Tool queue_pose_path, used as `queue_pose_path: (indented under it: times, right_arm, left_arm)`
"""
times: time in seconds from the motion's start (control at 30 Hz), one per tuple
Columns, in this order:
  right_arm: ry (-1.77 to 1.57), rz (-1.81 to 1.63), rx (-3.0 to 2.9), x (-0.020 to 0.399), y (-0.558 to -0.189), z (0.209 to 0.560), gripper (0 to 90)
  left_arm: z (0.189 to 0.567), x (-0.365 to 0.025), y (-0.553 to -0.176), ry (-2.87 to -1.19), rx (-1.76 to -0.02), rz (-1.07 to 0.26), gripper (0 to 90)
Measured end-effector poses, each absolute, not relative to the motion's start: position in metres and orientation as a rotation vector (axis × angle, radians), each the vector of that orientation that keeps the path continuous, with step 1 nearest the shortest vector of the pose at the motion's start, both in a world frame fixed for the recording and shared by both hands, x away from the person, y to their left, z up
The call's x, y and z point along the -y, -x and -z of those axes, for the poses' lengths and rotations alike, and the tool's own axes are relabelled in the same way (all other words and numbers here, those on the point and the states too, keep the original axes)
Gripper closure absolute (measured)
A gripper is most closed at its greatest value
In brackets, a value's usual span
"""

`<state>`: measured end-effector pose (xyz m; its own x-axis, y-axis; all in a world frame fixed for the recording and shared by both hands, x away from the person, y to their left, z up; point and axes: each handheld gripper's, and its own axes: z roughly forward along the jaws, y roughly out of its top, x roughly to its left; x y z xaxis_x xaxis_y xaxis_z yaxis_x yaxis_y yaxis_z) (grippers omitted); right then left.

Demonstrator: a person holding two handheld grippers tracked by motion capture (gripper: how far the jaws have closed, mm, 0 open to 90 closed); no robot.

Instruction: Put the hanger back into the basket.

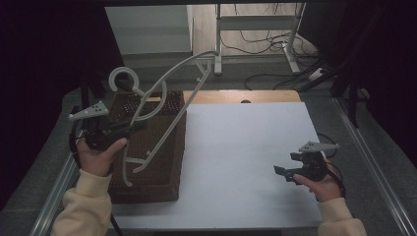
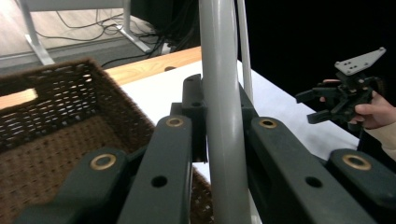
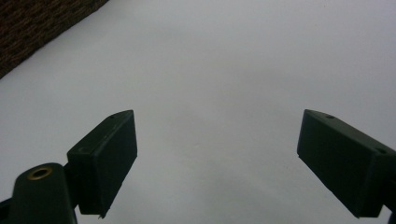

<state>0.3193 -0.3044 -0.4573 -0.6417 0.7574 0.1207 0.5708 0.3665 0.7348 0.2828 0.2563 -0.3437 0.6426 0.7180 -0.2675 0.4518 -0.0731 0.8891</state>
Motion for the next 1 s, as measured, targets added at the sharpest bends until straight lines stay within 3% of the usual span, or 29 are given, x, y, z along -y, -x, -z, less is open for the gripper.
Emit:
queue_pose_path:
  times: [1.0]
  right_arm:
    - [-1.224, -1.131, -2.362, 0.31, -0.321, 0.459, 12.0]
  left_arm:
    - [0.359, -0.312, -0.303, -1.849, -1.09, -0.407, 82.2]
